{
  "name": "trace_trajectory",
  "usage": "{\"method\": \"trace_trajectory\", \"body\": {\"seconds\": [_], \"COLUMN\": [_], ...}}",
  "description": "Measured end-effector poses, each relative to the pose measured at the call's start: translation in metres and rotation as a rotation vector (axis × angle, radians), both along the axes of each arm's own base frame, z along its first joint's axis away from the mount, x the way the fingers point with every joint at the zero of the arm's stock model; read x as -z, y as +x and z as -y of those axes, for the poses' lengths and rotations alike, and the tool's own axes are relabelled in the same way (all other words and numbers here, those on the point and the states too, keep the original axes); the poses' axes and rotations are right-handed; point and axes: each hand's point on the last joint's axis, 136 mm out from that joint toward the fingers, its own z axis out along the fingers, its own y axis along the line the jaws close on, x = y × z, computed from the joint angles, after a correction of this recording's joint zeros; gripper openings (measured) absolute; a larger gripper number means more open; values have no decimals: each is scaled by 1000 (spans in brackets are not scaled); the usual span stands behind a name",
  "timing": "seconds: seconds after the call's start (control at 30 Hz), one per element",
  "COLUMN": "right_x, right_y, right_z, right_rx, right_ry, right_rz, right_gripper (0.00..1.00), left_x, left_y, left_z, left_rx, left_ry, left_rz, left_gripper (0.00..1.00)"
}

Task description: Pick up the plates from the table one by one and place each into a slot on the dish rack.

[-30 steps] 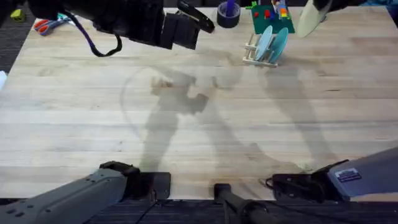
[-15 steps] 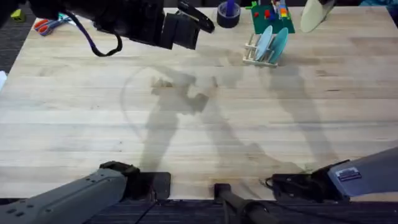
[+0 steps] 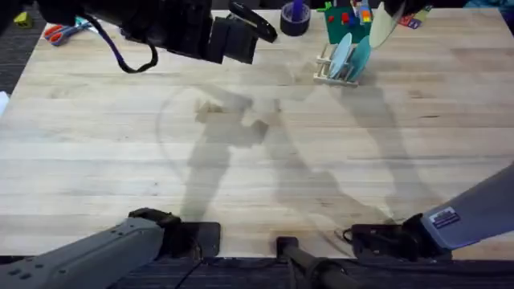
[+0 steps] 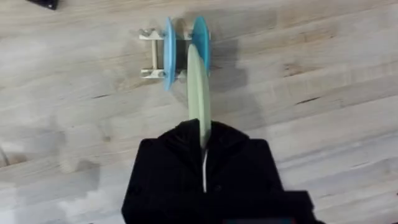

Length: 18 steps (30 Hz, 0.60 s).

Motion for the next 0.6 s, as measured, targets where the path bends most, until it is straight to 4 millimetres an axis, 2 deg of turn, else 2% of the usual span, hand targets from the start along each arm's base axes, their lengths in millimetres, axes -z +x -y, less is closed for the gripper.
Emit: {"method": "trace_trajectory", "body": {"seconds": [0.6], "right_x": [44], "right_y": [27], "right_z": [13], "right_rx": [9], "right_ry": [91], "right_rz": [-109], "right_gripper": [28], "left_x": [0], "left_y": [0], "left_z": [0], "left_rx": [0], "left_ry": [0], "left_rz": [0], "left_gripper": [995]}}
